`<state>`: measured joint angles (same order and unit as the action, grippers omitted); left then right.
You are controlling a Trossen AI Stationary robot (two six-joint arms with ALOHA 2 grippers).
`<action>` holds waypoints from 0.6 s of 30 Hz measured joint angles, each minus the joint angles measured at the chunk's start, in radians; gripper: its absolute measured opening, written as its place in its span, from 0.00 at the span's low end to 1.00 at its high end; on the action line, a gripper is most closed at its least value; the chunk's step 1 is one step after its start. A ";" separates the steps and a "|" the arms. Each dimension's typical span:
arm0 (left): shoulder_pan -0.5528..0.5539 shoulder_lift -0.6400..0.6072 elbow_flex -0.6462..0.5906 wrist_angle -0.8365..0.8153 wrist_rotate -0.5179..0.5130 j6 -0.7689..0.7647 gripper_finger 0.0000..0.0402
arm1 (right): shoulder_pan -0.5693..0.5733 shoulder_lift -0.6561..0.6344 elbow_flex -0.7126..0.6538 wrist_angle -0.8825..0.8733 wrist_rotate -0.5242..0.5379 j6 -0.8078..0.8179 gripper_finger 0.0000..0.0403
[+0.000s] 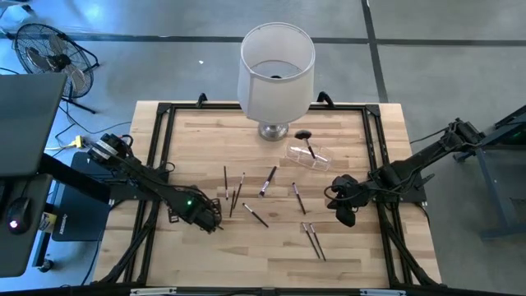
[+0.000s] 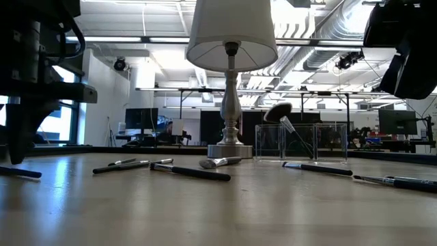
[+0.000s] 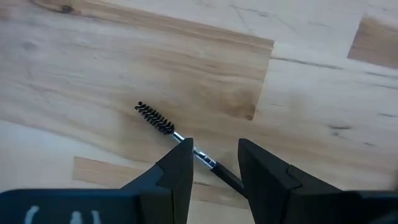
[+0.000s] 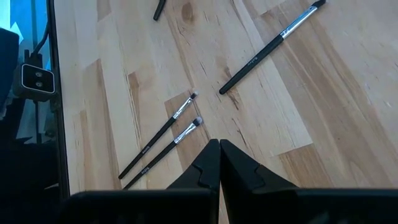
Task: Put items in baskets/containers
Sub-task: Put the black lash brush into the transparent organizer
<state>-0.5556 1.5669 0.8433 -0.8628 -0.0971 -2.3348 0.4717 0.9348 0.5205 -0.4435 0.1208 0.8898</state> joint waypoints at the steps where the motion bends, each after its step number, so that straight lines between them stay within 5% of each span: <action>1: 0.000 0.000 0.000 0.000 0.000 0.000 0.30 | 0.000 0.000 0.000 0.000 0.001 0.000 0.00; 18: 0.000 0.000 0.003 -0.006 0.015 -0.012 0.30 | 0.000 0.000 0.000 0.000 0.022 -0.001 0.00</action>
<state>-0.5560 1.5669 0.8467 -0.8684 -0.0819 -2.3463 0.4715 0.9348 0.5205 -0.4438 0.1429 0.8890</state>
